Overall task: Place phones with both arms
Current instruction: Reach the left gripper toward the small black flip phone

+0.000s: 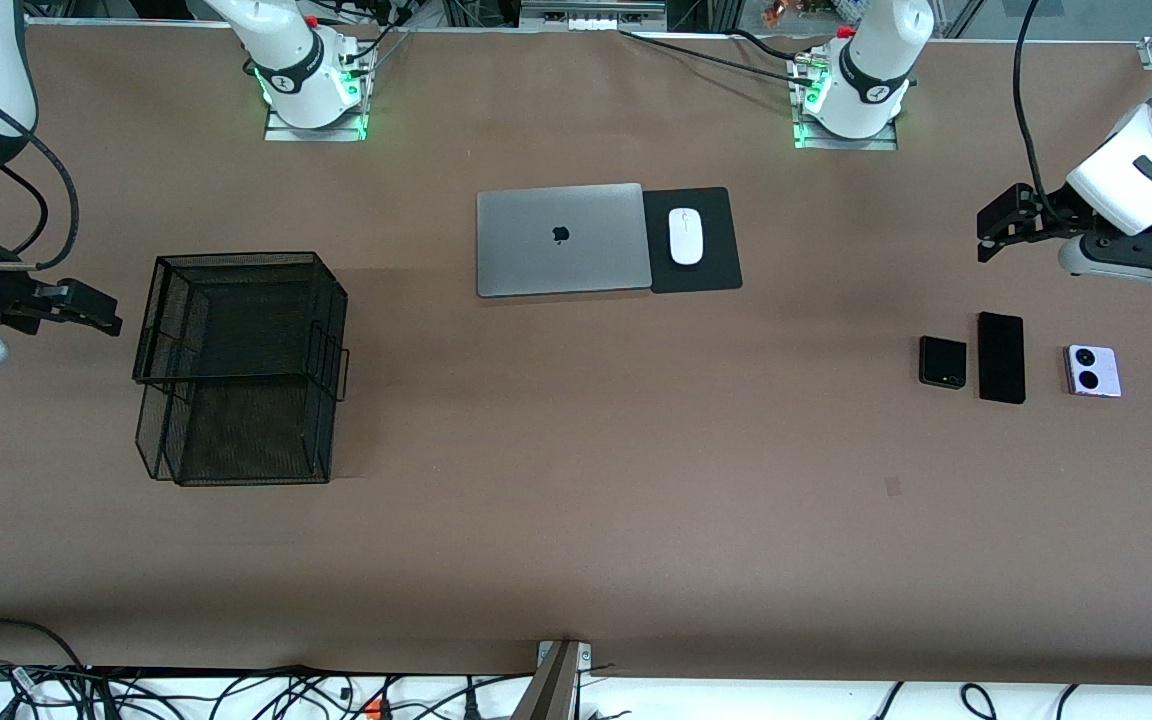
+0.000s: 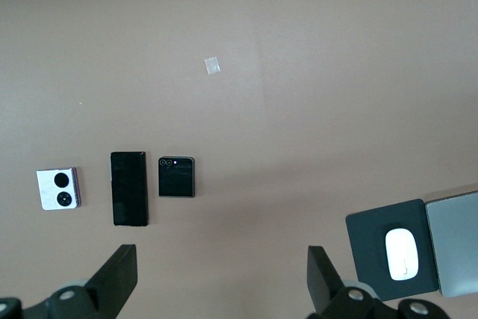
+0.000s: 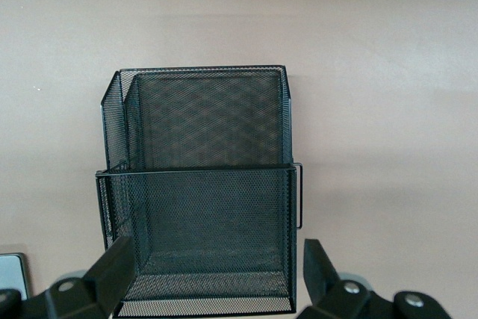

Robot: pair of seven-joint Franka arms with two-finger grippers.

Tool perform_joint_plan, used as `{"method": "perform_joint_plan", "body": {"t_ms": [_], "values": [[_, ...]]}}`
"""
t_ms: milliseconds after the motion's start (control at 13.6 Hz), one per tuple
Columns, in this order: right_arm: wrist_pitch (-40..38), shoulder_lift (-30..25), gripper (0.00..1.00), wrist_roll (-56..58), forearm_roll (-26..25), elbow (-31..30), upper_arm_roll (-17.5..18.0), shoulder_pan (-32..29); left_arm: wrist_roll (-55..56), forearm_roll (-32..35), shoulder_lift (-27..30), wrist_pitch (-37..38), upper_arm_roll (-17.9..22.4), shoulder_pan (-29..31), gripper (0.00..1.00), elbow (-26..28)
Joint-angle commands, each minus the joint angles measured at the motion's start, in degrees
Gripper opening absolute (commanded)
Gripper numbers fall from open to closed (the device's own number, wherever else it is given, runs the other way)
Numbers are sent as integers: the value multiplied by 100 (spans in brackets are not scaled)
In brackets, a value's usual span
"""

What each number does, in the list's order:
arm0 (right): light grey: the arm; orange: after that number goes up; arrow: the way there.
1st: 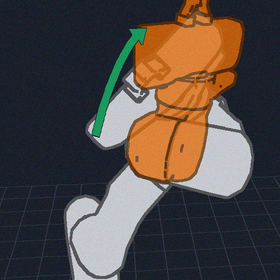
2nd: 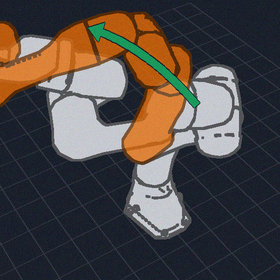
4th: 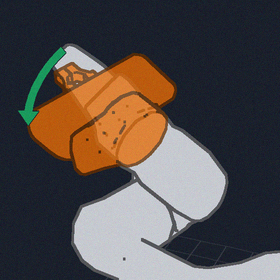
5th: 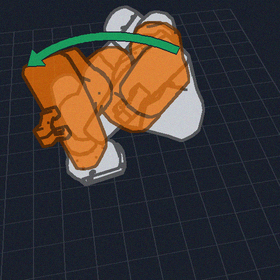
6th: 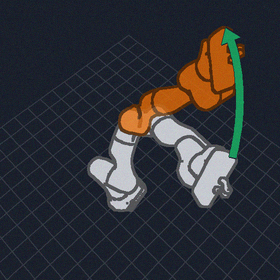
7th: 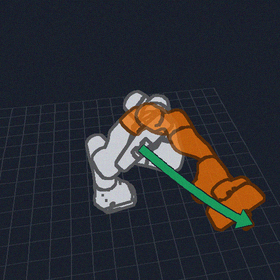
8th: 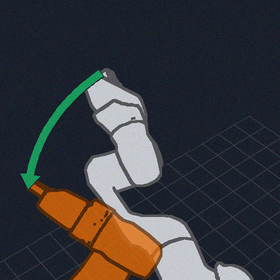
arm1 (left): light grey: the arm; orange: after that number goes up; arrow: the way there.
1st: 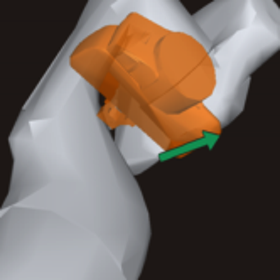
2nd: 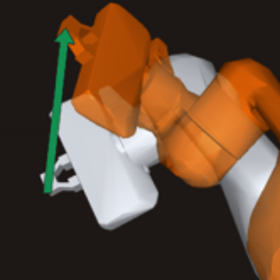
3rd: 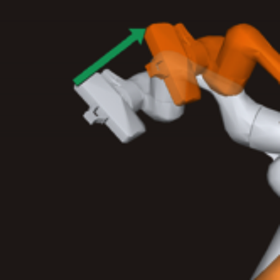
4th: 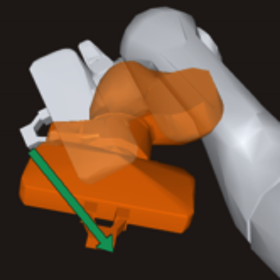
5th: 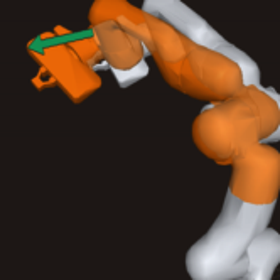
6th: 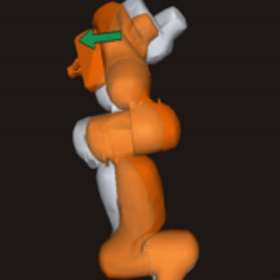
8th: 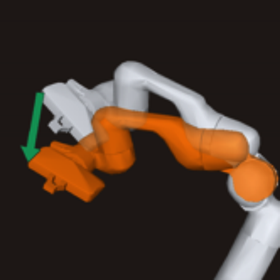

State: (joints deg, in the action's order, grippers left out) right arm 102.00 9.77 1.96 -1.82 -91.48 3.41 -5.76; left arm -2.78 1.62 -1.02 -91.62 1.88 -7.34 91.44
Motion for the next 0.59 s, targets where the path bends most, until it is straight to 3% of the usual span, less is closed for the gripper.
{"method": "perform_joint_plan", "body": {"t_ms": [0,516], "values": [[-75,7,100,-116,-38,60,28,-12,-162,-91,14,-93,14,101,100,85],[-84,25,100,-100,-73,113,45,-4,-153,-39,-100,-58,-4,172,100,84]]}}
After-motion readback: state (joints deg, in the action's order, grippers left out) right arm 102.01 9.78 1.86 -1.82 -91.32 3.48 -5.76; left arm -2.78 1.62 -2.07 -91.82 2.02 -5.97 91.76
